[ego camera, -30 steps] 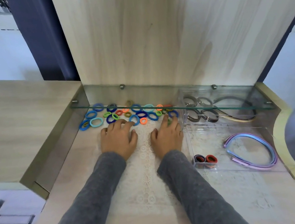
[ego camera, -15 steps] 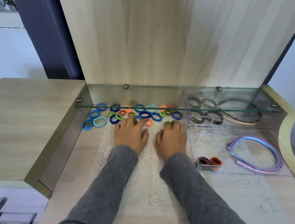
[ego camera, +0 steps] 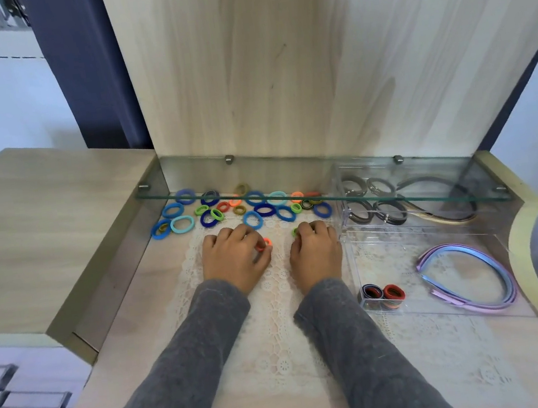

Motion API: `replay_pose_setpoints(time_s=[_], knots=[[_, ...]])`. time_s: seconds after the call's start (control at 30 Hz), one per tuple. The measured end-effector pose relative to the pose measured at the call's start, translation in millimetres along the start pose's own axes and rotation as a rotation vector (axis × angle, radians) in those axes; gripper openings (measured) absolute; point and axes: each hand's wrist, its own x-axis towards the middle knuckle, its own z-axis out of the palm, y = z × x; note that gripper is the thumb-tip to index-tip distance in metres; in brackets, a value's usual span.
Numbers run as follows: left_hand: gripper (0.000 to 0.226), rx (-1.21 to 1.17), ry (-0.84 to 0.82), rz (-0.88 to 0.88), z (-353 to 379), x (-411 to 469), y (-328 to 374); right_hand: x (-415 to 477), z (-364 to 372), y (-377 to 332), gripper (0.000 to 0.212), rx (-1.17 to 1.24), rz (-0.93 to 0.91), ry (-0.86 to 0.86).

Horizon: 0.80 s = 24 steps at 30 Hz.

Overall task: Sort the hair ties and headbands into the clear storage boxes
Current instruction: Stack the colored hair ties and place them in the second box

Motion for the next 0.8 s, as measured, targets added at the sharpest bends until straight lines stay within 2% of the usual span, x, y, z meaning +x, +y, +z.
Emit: replay_pose_setpoints(time_s=[0.23, 0.33, 0.43, 0.57, 0.8], knots=[[0.019, -0.101, -0.071, 0.038, -12.0, -12.5, -28.3, -0.4, 3.7, 3.1, 0.013, 0.001, -0.090, 0.084], [0.016, -0.217, -0.108, 0.098, -12.4, -15.9, -41.7, -2.2, 5.6, 2.9, 0.012, -0.044, -0.123, 0.127], [0.016, -0.426, -0.099, 0.063, -8.2, -17.3, -49.5, -2.7, 4.7, 1.9, 0.011, -0.029, -0.178, 0.132], [0.021, -0.537, -0.094, -0.001, -8.5, -16.7, -51.2, -4.0, -0.7, -7.7, 0.011, 0.060, -0.219, 0.080], [0.030, -0.441, 0.039, -0.189, -8.6, -20.7, -50.4, -10.9, -3.4, -15.2, 0.014, 0.229, -0.415, -0.161]])
